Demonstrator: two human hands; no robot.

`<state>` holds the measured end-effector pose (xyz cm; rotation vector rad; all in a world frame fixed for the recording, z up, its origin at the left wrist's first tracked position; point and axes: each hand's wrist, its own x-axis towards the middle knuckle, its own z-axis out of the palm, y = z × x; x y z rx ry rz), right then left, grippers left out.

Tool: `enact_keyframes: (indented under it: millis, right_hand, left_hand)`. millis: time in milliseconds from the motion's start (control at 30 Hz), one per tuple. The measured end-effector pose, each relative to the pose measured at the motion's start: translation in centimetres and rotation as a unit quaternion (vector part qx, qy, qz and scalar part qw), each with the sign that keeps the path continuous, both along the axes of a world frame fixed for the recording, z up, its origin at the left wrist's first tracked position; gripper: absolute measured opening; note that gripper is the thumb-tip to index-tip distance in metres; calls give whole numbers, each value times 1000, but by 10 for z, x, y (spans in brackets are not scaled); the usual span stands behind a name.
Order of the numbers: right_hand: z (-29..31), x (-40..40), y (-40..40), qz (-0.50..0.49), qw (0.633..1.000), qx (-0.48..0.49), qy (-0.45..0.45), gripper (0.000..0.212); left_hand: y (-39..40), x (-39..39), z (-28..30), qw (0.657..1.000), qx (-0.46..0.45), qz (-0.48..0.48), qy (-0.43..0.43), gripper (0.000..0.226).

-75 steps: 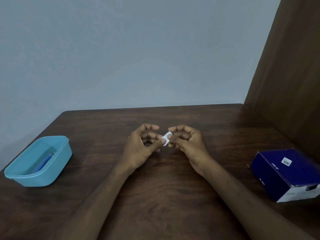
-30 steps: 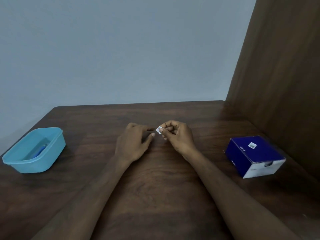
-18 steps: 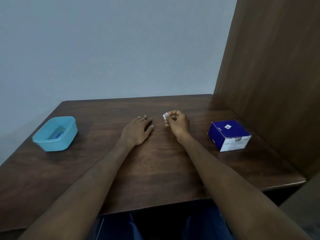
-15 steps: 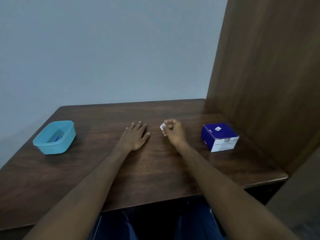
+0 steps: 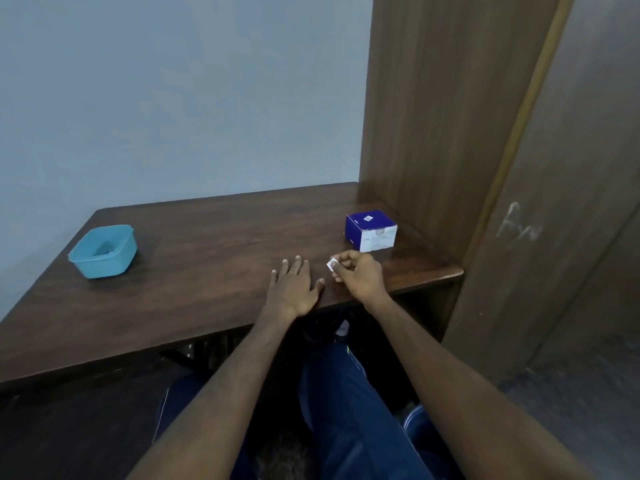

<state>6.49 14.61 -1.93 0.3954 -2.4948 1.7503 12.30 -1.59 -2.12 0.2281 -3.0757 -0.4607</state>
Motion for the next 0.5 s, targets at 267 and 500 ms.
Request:
enact_keyframes:
  millis: [267,500]
  right_hand:
    - [-42,70,107,-129,991,-10,36,3]
    - [-127,114,233,-270,957,69,-84,10]
  left_hand:
    - [133,46,-33,977,2,-149,150,66]
    - [241,49,-111,954,-21,-287,86,70]
